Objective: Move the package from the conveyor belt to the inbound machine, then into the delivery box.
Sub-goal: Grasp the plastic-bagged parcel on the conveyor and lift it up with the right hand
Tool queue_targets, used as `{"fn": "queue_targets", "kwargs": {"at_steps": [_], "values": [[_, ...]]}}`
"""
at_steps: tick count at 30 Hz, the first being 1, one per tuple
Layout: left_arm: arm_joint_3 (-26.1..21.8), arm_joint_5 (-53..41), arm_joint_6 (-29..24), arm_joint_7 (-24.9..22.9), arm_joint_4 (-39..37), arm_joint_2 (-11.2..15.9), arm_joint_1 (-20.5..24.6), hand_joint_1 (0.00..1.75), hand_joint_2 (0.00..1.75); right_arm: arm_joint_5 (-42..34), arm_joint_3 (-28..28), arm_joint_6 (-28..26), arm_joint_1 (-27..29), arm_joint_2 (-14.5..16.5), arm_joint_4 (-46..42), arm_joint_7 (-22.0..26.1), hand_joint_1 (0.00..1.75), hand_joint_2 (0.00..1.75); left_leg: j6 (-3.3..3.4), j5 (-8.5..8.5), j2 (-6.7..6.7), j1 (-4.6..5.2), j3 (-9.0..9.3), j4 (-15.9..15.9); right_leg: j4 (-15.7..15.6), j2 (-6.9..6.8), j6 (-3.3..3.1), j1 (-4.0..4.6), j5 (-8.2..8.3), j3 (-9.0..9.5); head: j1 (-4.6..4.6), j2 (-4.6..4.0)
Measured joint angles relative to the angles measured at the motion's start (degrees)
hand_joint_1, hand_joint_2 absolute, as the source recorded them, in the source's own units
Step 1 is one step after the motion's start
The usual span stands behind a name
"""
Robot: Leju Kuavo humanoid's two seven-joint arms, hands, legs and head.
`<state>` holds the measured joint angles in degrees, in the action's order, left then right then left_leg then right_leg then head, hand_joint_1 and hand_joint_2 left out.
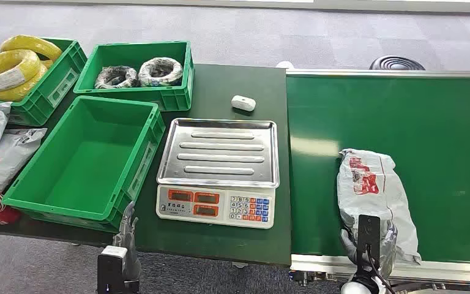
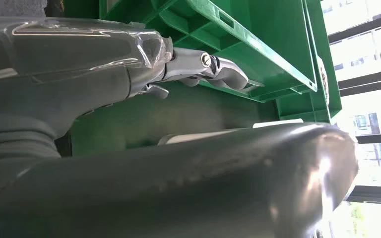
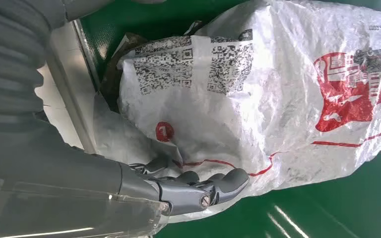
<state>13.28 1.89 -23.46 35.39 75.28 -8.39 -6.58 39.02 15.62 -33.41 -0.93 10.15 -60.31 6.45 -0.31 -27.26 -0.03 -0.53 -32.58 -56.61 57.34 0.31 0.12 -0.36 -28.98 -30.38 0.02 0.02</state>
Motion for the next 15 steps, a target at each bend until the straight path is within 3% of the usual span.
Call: {"fn": "queue_targets", "kwargs": {"at_steps": [10,15], "values": [[-0.1,-0.2,-0.2,-0.1,0.1,0.2,-0.3,0.00,0.00,-2.7,-0.6,2.2,0.3,0.5,-0.4,3.7,0.00,1.75,0.00,0.00,0.00,0.00,0.00,0.0,0.0,0.00,0.00,0.00,0.00,0.01,0.00,0.00],[-0.2,-0.6,-0.2,-0.3,0.5,0.2,-0.6,0.00,0.00,-10.8,-1.3,6.4,0.5,0.8,-1.6,8.9,0.00,1.75,0.00,0.00,0.00,0.00,0.00,0.0,0.0,0.00,0.00,0.00,0.00,0.01,0.00,0.00]]}}
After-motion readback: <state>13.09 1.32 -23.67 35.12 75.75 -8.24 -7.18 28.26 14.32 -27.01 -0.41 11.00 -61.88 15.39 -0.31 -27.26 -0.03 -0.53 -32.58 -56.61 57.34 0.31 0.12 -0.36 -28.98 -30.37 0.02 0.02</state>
